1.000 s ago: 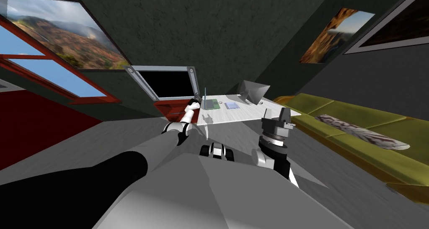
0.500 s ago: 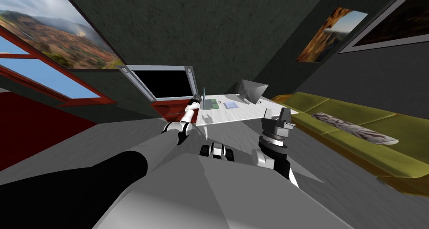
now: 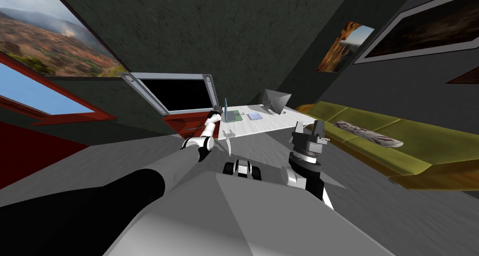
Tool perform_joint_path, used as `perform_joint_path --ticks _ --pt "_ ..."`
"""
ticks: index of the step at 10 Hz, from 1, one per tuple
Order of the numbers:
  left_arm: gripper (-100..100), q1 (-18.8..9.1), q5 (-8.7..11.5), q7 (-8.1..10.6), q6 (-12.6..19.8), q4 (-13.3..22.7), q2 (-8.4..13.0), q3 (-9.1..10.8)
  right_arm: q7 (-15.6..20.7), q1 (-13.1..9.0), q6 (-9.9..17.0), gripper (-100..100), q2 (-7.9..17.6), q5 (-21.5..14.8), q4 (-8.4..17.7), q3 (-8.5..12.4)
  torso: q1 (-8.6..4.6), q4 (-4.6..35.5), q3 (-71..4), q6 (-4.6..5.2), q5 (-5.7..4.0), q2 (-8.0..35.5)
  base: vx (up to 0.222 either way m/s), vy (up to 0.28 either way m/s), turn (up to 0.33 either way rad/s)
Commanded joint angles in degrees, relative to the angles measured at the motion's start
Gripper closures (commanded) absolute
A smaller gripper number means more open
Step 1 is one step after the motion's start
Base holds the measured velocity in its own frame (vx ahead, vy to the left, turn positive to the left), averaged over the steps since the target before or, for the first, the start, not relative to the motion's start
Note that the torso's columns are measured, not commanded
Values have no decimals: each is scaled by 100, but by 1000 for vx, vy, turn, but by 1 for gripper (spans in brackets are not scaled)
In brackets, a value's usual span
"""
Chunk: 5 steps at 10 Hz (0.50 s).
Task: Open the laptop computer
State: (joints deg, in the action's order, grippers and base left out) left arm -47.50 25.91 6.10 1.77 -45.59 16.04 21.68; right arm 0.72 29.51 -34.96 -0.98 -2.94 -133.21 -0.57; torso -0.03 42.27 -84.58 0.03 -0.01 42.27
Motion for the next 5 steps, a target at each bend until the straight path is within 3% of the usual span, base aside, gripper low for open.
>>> perform_joint_path --ticks 1,2,3,5 --pt "100 28 137 -387 8 -32 -6 266 0 1 0 0 0 0 0 0 4 1 0 -6 1 -2 -42 27 -116" --pt "100 34 219 -538 3 -30 -15 432 0 1 0 0 0 0 0 0 8 0 -1 -2 2 -2 -61 38 -217" --pt "100 34 219 -598 3 -30 -15 432 0 0 0 0 0 0 0 0 8 1 3 -1 3 4 -48 22 -73" --pt "100 46 382 -943 -6 -26 -33 732 0 1 0 0 0 0 0 0 1 1 0 -3 0 0 -55 20 -144"
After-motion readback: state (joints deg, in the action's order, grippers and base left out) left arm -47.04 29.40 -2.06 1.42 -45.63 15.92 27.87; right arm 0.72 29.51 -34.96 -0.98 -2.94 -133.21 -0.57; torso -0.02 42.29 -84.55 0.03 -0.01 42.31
